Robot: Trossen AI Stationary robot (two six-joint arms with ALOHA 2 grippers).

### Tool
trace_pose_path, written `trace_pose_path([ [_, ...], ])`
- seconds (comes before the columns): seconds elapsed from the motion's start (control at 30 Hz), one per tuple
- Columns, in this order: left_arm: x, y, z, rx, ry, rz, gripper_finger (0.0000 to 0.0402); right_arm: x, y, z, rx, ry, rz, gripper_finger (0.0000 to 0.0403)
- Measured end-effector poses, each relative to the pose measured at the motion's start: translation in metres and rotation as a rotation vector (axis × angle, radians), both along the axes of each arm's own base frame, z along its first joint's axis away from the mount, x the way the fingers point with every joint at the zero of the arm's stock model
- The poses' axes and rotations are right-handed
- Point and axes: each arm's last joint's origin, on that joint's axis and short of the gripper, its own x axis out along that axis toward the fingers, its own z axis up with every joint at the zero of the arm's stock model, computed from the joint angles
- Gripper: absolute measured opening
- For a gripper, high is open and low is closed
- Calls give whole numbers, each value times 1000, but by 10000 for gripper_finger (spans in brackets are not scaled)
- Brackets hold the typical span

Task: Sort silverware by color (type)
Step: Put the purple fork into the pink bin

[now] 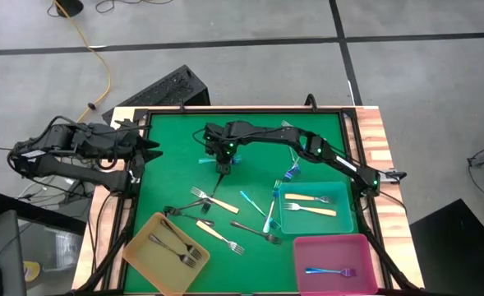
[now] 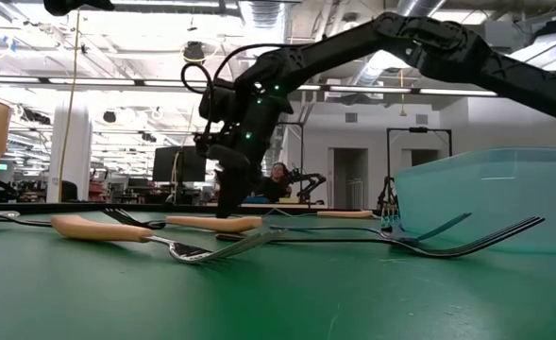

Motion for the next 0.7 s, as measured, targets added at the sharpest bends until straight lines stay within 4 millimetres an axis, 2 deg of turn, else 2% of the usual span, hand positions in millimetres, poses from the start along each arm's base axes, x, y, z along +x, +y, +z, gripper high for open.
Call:
trace_pose_path([
  [0.07, 0, 0, 0, 0, 0, 0, 158, -1, 0, 0, 6, 11, -8, 19],
  [0.23, 0, 0, 0, 0, 0, 1, 158, -2, 1, -1, 26, 25, -57, 21],
  [0.37, 0, 0, 0, 1, 0, 1, 158, -5, 1, 8, 32, 24, -75, 19],
  [0.5, 0, 0, 0, 1, 0, 1, 158, -9, -1, 23, 36, 17, -95, 19],
  [0.7, 0, 0, 0, 2, 0, 2, 158, -18, -9, 66, 34, -79, -119, 19],
])
